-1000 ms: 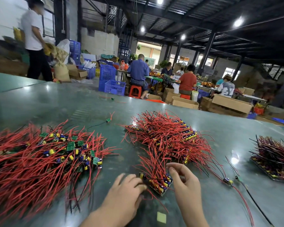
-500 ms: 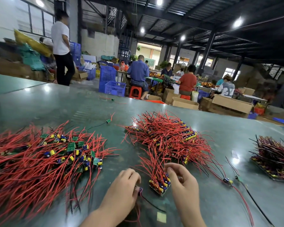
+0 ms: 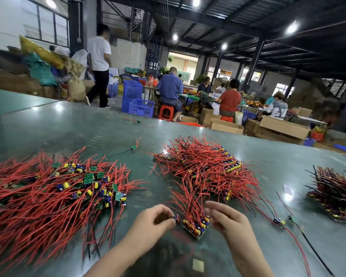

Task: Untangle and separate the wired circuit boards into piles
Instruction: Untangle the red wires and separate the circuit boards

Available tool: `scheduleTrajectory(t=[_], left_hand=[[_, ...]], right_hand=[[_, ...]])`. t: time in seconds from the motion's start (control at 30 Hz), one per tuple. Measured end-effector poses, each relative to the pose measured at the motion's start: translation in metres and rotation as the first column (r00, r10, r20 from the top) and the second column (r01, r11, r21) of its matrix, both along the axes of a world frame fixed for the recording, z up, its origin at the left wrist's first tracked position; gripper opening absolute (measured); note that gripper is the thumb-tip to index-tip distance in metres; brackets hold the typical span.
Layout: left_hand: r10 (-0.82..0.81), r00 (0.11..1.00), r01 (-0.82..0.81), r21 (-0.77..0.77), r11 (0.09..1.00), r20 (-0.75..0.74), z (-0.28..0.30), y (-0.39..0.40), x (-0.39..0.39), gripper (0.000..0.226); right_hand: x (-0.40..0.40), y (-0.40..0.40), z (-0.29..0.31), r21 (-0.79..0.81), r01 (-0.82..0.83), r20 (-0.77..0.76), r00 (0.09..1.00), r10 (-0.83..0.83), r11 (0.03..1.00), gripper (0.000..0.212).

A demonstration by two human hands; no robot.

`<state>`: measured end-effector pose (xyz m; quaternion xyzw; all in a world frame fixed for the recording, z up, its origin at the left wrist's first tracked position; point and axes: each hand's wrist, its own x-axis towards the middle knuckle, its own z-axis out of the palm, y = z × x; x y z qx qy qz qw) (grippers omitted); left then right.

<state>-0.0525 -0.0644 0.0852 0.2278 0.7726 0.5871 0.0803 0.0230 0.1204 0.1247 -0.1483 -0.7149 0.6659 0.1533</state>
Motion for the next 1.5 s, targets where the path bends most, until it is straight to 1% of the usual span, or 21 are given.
scheduleTrajectory(t=[0.07,0.1,0.13,0.2,0.33,0.4,0.47,0.53,0.67,0.73,0.8,0.83,0.87,0.93,1.0,1.07,1.13,1.2,1.3,1.37,1.5], left_hand=[[-0.127,0.932,0.018,0.307,0.951,0.338,0.008,0.001,0.004,0.007],[-0.212,0.871,0.014,0.408,0.913,0.444,0.011,0.002,0.007,0.003],[-0.277,0.817,0.01,0.468,0.884,0.506,0.013,0.003,0.009,0.002],[-0.321,0.771,0.022,0.481,0.877,0.55,0.014,0.005,0.013,0.008],[-0.316,0.775,0.009,0.49,0.871,0.547,0.014,0.004,0.015,0.027],[-0.319,0.784,0.021,0.49,0.871,0.533,0.014,0.004,0.015,0.036],[-0.322,0.794,0.052,0.47,0.881,0.515,0.013,0.005,0.017,0.036],[-0.325,0.804,0.07,0.463,0.884,0.499,0.012,0.005,0.017,0.035],[-0.347,0.825,0.084,0.51,0.856,0.446,0.012,0.005,0.019,0.025],[-0.342,0.851,0.094,0.524,0.846,0.399,0.014,0.007,0.022,0.015],[-0.315,0.884,0.116,0.491,0.864,0.346,0.016,0.007,0.024,0.008],[-0.299,0.898,0.126,0.462,0.878,0.324,0.016,0.007,0.025,0.008],[-0.291,0.906,0.137,0.437,0.889,0.309,0.017,0.007,0.025,0.01],[-0.292,0.904,0.148,0.413,0.899,0.312,0.019,0.004,0.025,0.011],[-0.327,0.863,0.137,0.444,0.885,0.385,0.02,0.003,0.024,0.015],[-0.38,0.78,0.112,0.486,0.867,0.497,0.023,0.003,0.023,0.019],[-0.459,0.668,0.091,0.549,0.831,0.585,0.027,0.002,0.023,0.011],[-0.507,0.616,0.085,0.589,0.804,0.603,0.031,0.0,0.022,0.018],[-0.45,0.704,0.119,0.533,0.838,0.55,0.03,0.0,0.02,0.022],[-0.428,0.758,0.153,0.502,0.851,0.493,0.029,0.0,0.021,0.019],[-0.426,0.802,0.197,0.488,0.85,0.418,0.031,-0.001,0.024,0.013]], right_hand=[[-0.003,-0.006,-0.002,-0.079,-0.038,-0.011,0.999,0.037,0.996,0.029],[-0.004,-0.012,-0.004,-0.068,-0.097,-0.018,0.995,0.096,0.993,0.028],[-0.005,-0.02,-0.006,-0.05,-0.157,-0.033,0.987,0.156,0.986,0.025],[-0.005,-0.034,-0.008,0.012,-0.217,-0.084,0.973,0.217,0.976,0.02],[-0.008,-0.039,-0.016,0.336,-0.062,-0.213,0.967,0.14,0.94,0.033],[-0.007,-0.04,-0.015,0.409,-0.035,-0.25,0.957,0.148,0.912,0.035],[-0.007,-0.042,-0.015,0.442,-0.008,-0.271,0.952,0.142,0.897,0.038],[-0.007,-0.042,-0.017,0.418,0.029,-0.254,0.963,0.086,0.908,0.042],[-0.009,-0.043,-0.015,0.26,0.063,-0.219,0.976,-0.004,0.964,0.036],[-0.009,-0.041,-0.014,0.103,0.093,-0.204,0.976,-0.07,0.99,0.03],[-0.009,-0.04,-0.015,-0.13,0.067,-0.127,0.988,-0.084,0.989,0.024],[-0.009,-0.04,-0.016,-0.199,0.052,-0.087,0.994,-0.071,0.979,0.022],[-0.009,-0.039,-0.016,-0.211,0.041,-0.067,0.996,-0.056,0.977,0.02],[-0.008,-0.039,-0.014,-0.164,0.02,-0.091,0.995,-0.035,0.986,0.02],[-0.006,-0.042,-0.01,-0.107,-0.028,-0.136,0.991,0.013,0.994,0.02],[-0.003,-0.047,-0.008,-0.054,-0.084,-0.146,0.986,0.075,0.995,0.019],[-0.001,-0.049,-0.006,0.002,-0.099,-0.155,0.983,0.098,0.995,0.019],[0.0,-0.05,-0.004,0.021,-0.093,-0.183,0.978,0.096,0.995,0.016],[0.002,-0.052,0.001,0.003,-0.096,-0.221,0.971,0.094,0.995,0.008],[0.003,-0.05,0.002,0.054,-0.079,-0.226,0.97,0.089,0.995,0.014],[0.005,-0.045,0.005,0.083,-0.074,-0.221,0.971,0.091,0.994,0.016]])
